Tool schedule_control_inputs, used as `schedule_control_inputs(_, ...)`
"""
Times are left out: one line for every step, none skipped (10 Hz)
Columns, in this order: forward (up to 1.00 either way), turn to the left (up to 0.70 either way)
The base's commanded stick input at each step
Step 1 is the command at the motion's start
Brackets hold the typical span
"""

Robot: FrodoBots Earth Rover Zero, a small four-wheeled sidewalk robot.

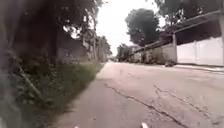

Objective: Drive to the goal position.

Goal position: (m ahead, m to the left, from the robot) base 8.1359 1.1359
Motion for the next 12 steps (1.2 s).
schedule_control_inputs(0.7, 0.0)
schedule_control_inputs(0.7, 0.0)
schedule_control_inputs(0.7, 0.0)
schedule_control_inputs(0.7, 0.0)
schedule_control_inputs(0.7, 0.0)
schedule_control_inputs(0.7, 0.0)
schedule_control_inputs(0.7, 0.0)
schedule_control_inputs(0.7, 0.0)
schedule_control_inputs(0.7, 0.0)
schedule_control_inputs(0.7, 0.0)
schedule_control_inputs(0.7, 0.0)
schedule_control_inputs(0.7, 0.0)
